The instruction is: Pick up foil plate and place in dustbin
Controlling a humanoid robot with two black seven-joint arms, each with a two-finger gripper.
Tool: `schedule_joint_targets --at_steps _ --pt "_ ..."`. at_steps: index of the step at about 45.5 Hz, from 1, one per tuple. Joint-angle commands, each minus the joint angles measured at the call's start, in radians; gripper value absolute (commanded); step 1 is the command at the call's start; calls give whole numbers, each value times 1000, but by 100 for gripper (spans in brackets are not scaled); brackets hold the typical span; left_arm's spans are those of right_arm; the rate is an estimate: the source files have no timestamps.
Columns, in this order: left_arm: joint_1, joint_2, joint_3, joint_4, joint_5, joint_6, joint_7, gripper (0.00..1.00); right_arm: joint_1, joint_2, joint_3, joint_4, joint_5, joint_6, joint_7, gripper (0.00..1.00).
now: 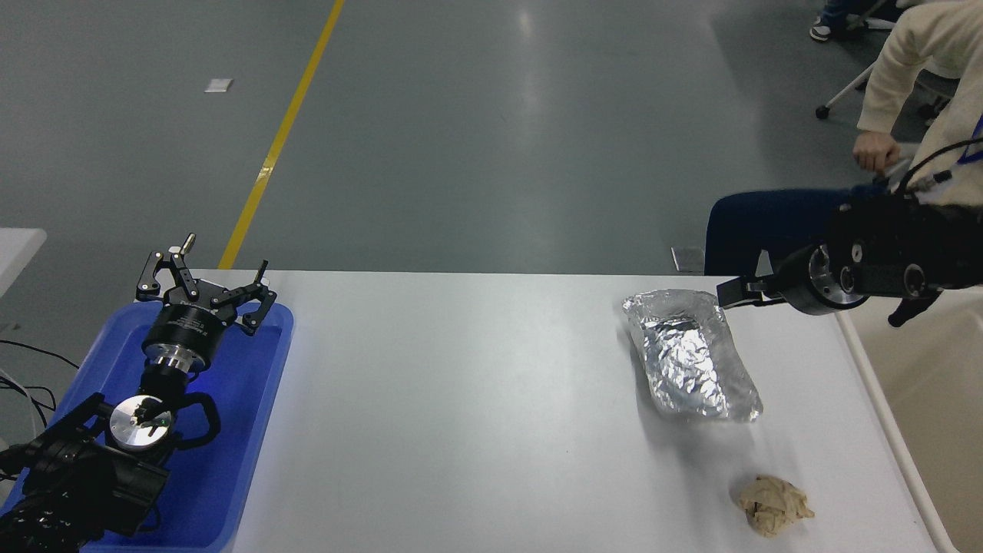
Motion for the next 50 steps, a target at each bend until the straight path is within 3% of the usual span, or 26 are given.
schedule_joint_targets --at_steps 1,39,45,50 --pt "0 0 0 0 1 0 0 100 -188 36 48 -129 -2 -43 0 100" --pt "0 0 0 0 0 0 0 100 -514 107 154 -462 -5 -182 0 96" --pt "0 0 0 0 0 0 0 100 -524 111 169 -461 -3 -187 0 88" --pt "0 0 0 0 0 0 0 100 -533 110 202 -459 -3 -187 -1 64"
